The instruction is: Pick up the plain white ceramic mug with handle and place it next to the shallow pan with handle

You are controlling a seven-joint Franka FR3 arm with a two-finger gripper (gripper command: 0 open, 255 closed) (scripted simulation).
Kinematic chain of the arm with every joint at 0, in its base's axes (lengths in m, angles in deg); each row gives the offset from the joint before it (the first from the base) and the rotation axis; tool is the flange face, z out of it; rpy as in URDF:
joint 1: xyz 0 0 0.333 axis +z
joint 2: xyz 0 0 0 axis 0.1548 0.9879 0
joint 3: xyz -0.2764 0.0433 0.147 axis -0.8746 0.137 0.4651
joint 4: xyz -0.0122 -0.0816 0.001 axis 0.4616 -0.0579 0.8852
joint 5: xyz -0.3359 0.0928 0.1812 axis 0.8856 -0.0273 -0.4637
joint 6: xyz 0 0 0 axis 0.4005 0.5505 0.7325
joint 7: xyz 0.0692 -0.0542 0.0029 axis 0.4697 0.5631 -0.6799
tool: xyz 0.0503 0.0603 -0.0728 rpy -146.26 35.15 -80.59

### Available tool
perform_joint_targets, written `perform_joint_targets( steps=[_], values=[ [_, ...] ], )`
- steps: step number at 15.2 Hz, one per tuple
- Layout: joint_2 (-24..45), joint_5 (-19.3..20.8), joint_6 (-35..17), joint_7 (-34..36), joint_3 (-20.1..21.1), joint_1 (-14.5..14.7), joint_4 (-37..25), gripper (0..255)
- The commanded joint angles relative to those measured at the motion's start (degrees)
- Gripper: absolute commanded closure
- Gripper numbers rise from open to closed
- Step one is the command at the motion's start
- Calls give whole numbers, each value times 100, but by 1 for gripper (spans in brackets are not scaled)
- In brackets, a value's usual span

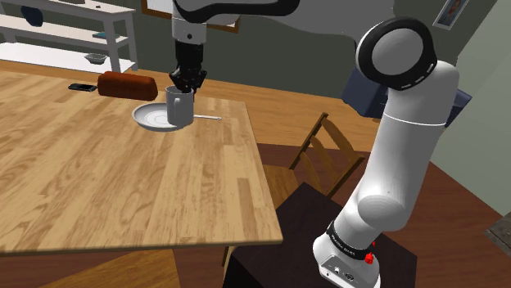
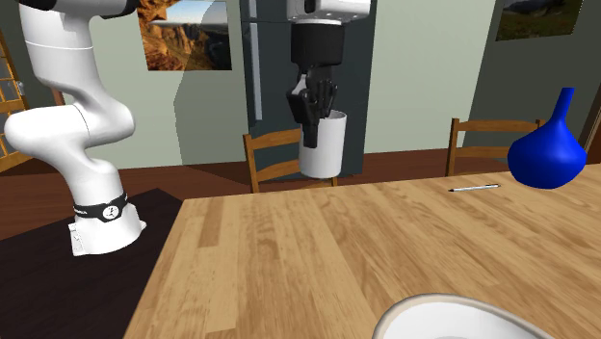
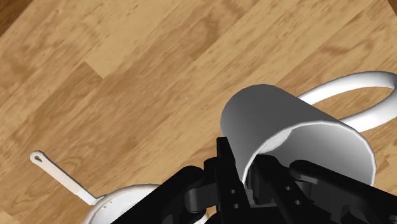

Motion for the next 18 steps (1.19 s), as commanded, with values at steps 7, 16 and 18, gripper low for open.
perform_joint_targets(
  steps=[7,16,18],
  values=[
    [158,25,-393,-275,-112,-166,239,255],
    [242,45,-1055,-272,-123,-172,819,255],
    [275,53,-1198,-270,-126,-172,930,255]
  ],
)
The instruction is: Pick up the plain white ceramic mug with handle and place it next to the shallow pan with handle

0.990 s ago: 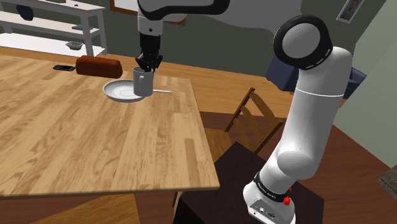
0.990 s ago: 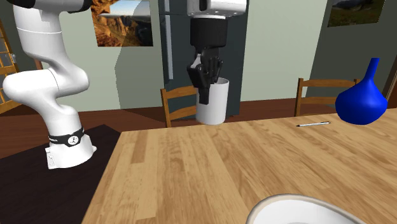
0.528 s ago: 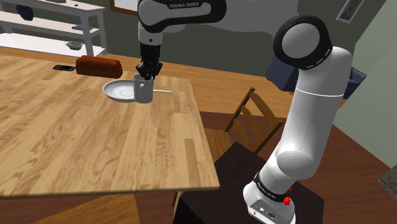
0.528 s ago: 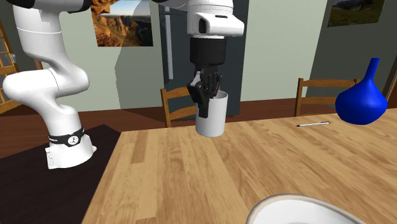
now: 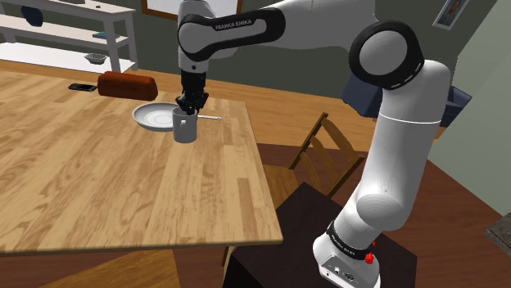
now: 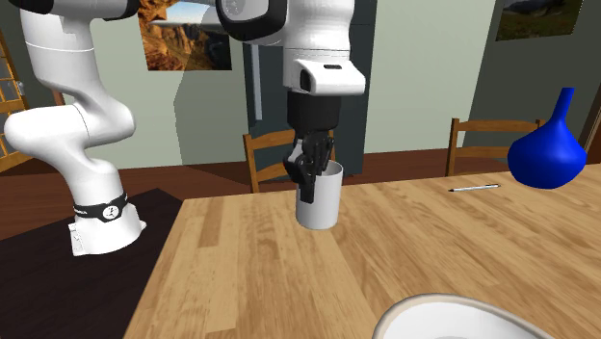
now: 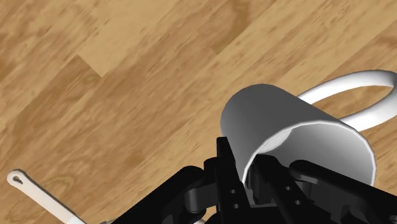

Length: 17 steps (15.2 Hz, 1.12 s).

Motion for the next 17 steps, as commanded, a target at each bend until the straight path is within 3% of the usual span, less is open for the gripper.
perform_joint_targets(
  steps=[1,14,17],
  values=[
    [40,9,-145,3,-3,2,101,255],
    [381,90,-1047,38,-32,18,670,255],
    [381,90,-1047,38,-32,18,670,255]
  ],
)
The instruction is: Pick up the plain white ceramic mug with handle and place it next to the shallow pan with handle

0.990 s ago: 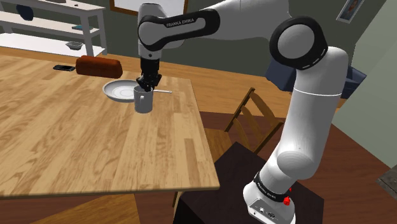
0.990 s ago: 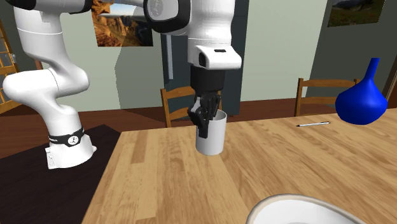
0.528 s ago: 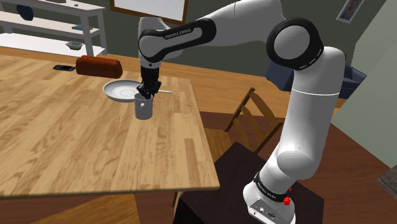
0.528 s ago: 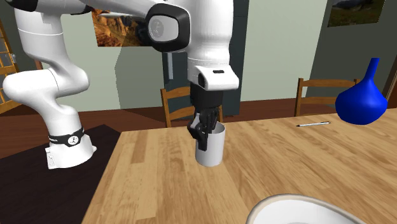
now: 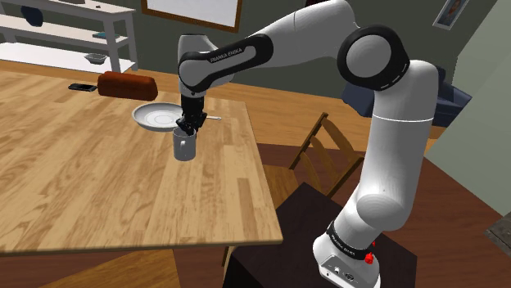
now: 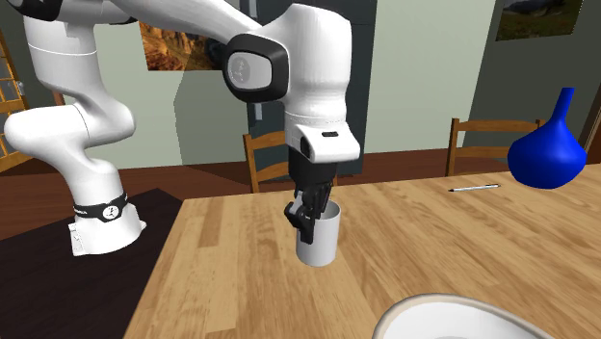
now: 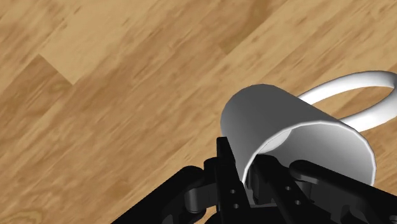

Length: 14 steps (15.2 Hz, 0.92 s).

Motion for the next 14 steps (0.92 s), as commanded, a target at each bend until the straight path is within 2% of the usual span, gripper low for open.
perform_joint_targets(
  steps=[1,5,6,11,14],
  values=[
    [5,1,-14,2,0,1,7,255],
    [5,1,-14,2,0,1,7,255],
    [4,1,-14,2,0,1,7,0],
    [5,1,-14,2,0,1,7,0],
    [-177,-44,504,-28,15,-13,-333,0]
  ],
)
